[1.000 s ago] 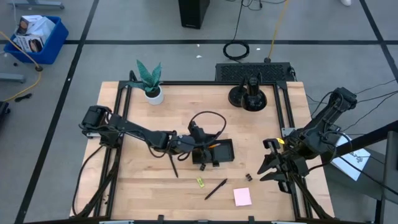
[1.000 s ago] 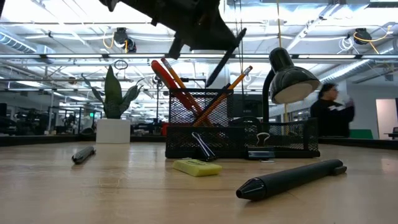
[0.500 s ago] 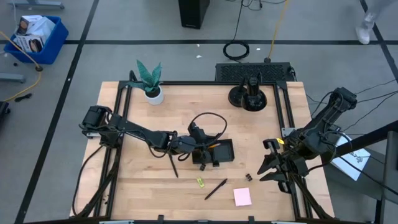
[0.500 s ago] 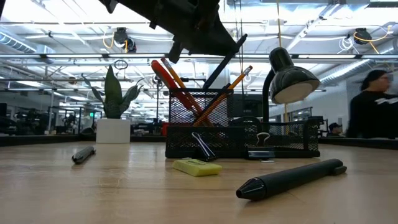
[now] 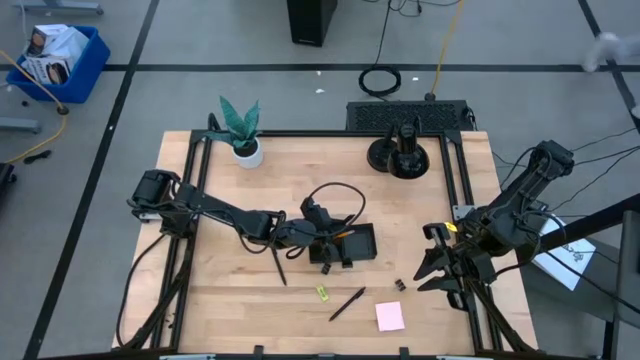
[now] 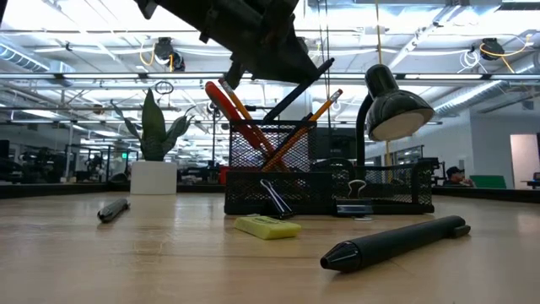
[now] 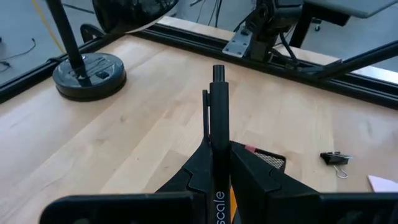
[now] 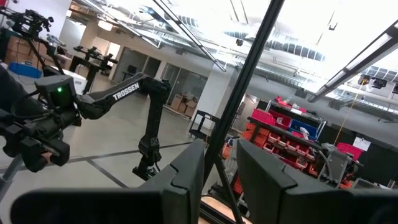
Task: Pick and place office supplies into organizer
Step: Put the bottom left black pen into the black desk organizer
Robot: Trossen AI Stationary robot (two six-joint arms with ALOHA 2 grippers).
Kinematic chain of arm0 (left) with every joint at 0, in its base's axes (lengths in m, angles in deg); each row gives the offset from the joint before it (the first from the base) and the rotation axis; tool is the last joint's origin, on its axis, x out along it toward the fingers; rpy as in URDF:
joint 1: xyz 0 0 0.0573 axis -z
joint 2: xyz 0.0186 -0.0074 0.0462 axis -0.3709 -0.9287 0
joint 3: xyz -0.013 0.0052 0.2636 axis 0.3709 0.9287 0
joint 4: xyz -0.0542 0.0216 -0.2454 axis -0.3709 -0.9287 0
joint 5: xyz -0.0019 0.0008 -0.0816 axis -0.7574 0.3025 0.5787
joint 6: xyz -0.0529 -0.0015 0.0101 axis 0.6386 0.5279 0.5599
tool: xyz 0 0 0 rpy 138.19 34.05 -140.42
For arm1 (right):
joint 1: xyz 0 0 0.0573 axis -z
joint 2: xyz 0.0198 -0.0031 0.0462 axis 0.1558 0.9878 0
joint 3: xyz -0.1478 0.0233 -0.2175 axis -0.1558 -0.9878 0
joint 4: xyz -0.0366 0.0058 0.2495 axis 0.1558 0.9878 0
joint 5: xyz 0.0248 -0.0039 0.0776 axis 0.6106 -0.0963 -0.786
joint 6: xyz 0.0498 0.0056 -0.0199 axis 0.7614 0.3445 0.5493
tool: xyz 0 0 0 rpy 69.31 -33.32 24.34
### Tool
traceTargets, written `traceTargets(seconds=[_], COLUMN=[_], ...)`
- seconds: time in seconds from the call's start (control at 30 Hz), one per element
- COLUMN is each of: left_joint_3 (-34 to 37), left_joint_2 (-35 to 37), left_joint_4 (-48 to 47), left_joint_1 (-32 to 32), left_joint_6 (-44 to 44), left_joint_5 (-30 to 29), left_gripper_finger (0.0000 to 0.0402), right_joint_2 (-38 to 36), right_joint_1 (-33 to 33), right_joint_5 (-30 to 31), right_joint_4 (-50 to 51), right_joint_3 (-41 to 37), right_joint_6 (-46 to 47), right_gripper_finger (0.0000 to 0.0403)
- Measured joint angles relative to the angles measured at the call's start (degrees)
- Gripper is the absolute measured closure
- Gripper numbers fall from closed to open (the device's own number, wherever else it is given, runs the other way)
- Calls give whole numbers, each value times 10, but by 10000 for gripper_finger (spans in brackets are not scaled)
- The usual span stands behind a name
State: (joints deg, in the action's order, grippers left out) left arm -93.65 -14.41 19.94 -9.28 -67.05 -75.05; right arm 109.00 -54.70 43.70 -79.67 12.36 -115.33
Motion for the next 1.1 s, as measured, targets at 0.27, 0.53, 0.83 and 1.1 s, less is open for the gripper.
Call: traceTargets(seconds=[0.27,0.53,0.83,1.1], left_joint_3=[0,0,0,0], left_joint_2=[0,0,0,0], left_joint_4=[55,48,28,33], left_joint_1=[0,-4,-4,-8], left_joint_6=[-36,-42,-39,-47], left_joint_5=[0,0,0,0], left_gripper_finger=[355,355,355,355], right_joint_2=[0,0,0,0], right_joint_1=[0,0,0,0], right_joint_5=[0,0,0,0], right_joint_4=[0,0,0,0], right_joint_3=[0,0,0,0], right_joint_6=[0,0,0,0], right_gripper_finger=[314,314,314,314])
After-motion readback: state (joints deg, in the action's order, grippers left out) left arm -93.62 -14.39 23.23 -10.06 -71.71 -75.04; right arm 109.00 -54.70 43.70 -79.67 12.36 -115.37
